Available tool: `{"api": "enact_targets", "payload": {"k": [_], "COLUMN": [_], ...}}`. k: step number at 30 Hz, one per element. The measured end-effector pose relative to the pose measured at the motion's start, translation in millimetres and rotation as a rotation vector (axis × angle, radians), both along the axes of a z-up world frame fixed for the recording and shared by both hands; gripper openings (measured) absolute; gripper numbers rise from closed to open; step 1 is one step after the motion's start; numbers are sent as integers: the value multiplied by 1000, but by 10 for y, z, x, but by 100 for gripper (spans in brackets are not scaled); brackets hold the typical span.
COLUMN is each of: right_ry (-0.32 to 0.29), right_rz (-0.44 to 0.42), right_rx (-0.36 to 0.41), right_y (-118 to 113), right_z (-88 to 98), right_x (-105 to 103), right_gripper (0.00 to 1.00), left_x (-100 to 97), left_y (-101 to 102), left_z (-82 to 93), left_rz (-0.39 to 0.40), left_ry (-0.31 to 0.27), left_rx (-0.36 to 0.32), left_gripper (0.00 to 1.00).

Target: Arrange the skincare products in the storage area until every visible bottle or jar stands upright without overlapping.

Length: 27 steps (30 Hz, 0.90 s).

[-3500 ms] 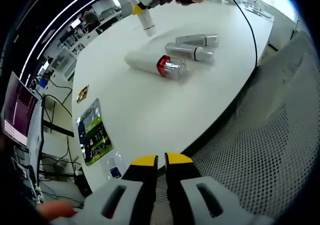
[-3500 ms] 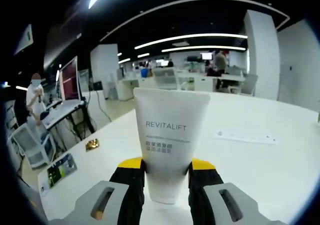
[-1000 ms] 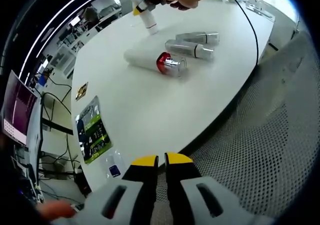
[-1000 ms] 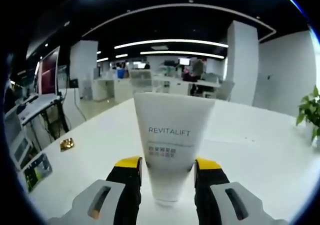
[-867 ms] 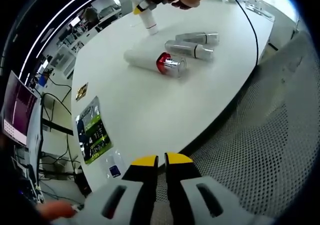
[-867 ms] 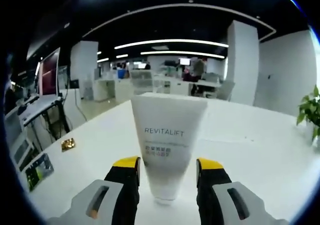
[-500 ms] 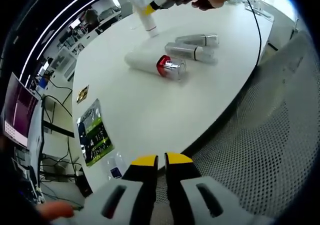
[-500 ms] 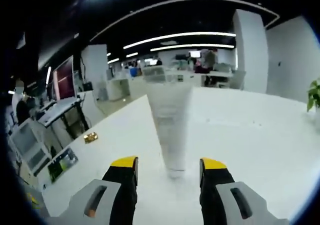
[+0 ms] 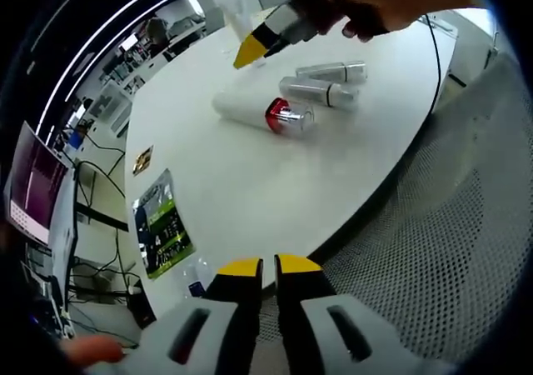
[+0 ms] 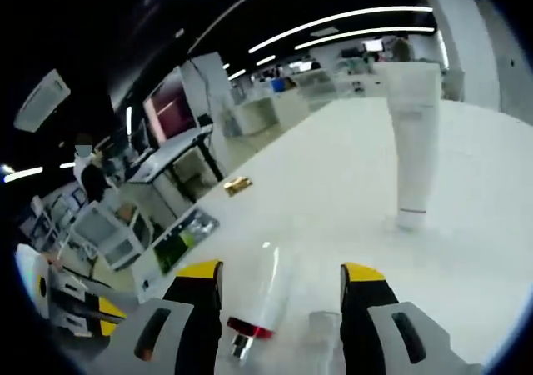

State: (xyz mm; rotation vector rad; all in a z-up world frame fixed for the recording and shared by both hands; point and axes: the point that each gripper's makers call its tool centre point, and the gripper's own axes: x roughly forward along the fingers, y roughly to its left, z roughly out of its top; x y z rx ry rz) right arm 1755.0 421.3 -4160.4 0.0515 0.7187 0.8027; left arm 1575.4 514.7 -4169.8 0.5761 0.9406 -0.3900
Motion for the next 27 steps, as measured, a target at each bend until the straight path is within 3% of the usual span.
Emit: {"api": "enact_targets", "payload": {"k": [5,8,11,17,20,23,27], "right_ry": [6,13,20,2,-53,-35,-46], "right_rz": [12,-12,20,36,60,36,95], "right_rx": [-112,-137,-180,-242,-301,-280,-293], "right_y": [67,111,165,154,168,133,124], "right_z": [-239,-325,-469,-587,-546,-523,-540], "right_x": [-57,-49,-79,-52,-17,-17,-45], "right_gripper": [49,49,47,43,42,35,29], "left_x": [10,5,15,18,15,15,13], "left_y": [-1,11,6,1,4,3,0], "left_z": [19,14,29,31,25,29,25], "left_rz": [2,6,6,8,7,7,5], "left_ry": [-11,-6,-15,-16,-12,-13,-12], "left_rx": [-2,2,-2,-5,-4,-4,-4], "left_gripper": [0,0,0,0,0,0,0]}}
